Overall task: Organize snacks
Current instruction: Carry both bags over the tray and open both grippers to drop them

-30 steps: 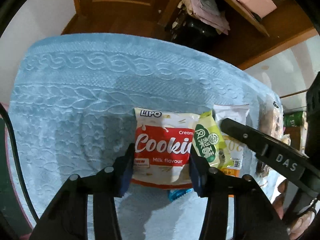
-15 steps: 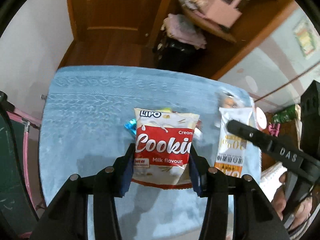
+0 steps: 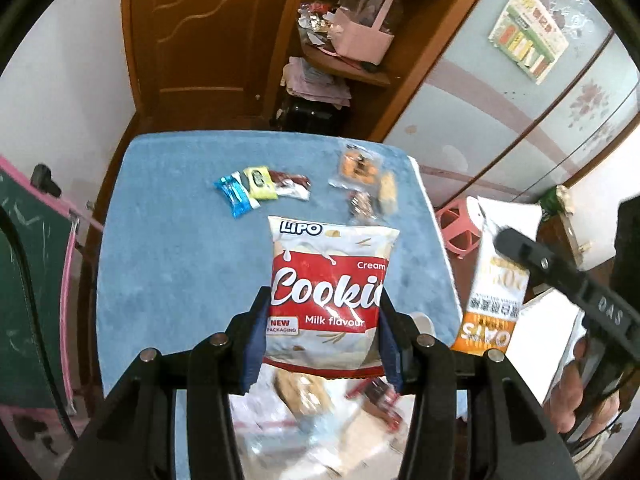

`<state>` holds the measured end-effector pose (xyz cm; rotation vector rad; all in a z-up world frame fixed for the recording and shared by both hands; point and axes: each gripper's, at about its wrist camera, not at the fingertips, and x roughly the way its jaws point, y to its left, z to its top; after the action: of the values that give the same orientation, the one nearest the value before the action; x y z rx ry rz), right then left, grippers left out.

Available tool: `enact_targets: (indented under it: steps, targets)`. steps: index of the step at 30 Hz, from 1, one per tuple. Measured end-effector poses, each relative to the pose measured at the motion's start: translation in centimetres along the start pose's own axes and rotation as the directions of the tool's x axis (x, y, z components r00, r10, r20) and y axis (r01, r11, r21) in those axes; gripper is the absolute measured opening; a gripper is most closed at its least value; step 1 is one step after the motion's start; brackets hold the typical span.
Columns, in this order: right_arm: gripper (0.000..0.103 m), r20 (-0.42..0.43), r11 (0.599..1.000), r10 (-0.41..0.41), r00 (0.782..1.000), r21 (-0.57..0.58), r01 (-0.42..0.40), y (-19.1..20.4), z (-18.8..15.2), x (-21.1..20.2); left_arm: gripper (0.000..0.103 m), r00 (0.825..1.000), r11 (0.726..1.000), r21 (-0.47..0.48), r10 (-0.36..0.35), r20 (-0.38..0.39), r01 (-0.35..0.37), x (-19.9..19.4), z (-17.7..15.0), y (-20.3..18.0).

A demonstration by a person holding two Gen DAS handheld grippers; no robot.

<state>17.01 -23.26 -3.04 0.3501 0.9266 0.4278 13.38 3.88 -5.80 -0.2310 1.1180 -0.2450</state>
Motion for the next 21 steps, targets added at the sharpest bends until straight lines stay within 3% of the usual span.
enact_targets:
  steps: [4, 9, 21]
  targets:
    - [0.018, 0.002, 1.000, -0.012, 1.000, -0.019, 0.012, 0.2, -3.6, -2.8, 0.047, 1.000, 0.999, 0.032, 0.014, 0.001, -0.014, -0.2, -3.5, -2.4]
    - [0.018, -0.033, 0.999, -0.041, 0.999, -0.030, 0.040, -0.3, -7.6, -3.8, 0.047, 0.995, 0.994, 0.063, 0.090, -0.052, -0.087, 2.1, -7.3, -4.7]
    - [0.019, -0.115, 0.988, -0.130, 0.985, -0.093, 0.119, -0.2, -13.1, -3.0, 0.047, 0.975, 0.971, 0.137, 0.209, -0.074, -0.197, 4.7, -11.8, -7.1]
